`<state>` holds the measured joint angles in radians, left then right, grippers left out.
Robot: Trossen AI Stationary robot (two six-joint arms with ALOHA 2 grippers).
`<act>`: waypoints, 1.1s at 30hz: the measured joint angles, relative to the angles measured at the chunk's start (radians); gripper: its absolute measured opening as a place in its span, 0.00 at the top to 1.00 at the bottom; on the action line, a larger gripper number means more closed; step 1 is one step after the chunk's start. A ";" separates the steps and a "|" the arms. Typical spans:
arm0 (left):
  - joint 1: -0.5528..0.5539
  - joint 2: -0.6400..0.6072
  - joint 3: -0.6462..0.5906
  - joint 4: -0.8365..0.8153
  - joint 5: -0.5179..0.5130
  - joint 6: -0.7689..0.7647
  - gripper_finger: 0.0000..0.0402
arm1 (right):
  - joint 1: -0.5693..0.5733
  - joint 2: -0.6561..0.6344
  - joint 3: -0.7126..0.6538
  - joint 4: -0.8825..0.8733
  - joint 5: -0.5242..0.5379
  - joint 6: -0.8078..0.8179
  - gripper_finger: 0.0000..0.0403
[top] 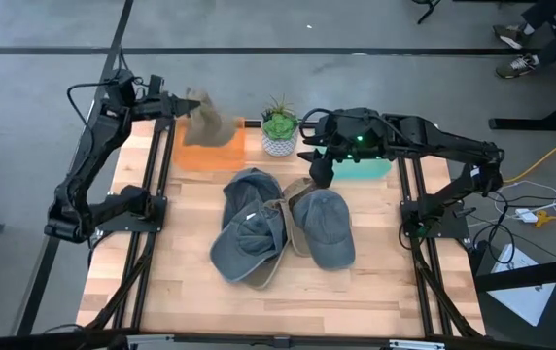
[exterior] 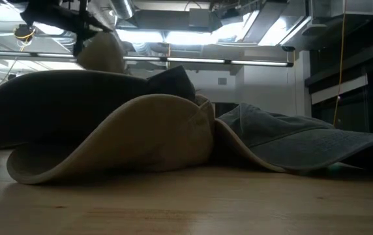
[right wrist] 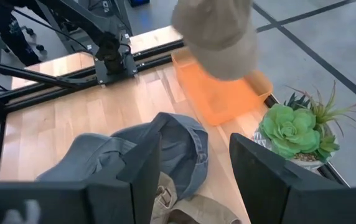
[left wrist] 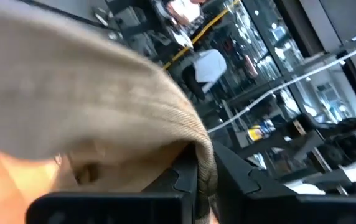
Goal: Pick & Place hat
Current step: Put the right brown cap into the orange bin
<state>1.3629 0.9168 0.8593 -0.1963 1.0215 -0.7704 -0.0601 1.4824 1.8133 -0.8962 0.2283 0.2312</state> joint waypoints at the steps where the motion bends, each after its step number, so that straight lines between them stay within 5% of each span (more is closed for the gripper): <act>1: 0.007 -0.003 -0.007 -0.001 -0.007 0.007 0.94 | 0.000 0.003 0.000 -0.003 0.000 0.000 0.53; 12: 0.008 -0.053 -0.158 -0.002 -0.117 0.013 0.94 | 0.000 0.010 0.000 -0.022 0.000 -0.003 0.53; 21: -0.037 -0.021 -0.262 0.230 -0.208 -0.131 0.94 | 0.000 0.010 0.000 -0.022 0.011 -0.003 0.53; 33: -0.168 0.053 -0.267 0.313 -0.380 -0.162 0.94 | 0.000 0.010 0.000 -0.022 0.042 0.001 0.53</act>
<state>1.1946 0.9700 0.5919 0.1163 0.6411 -0.9321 -0.0605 1.4929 1.8133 -0.9177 0.2707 0.2326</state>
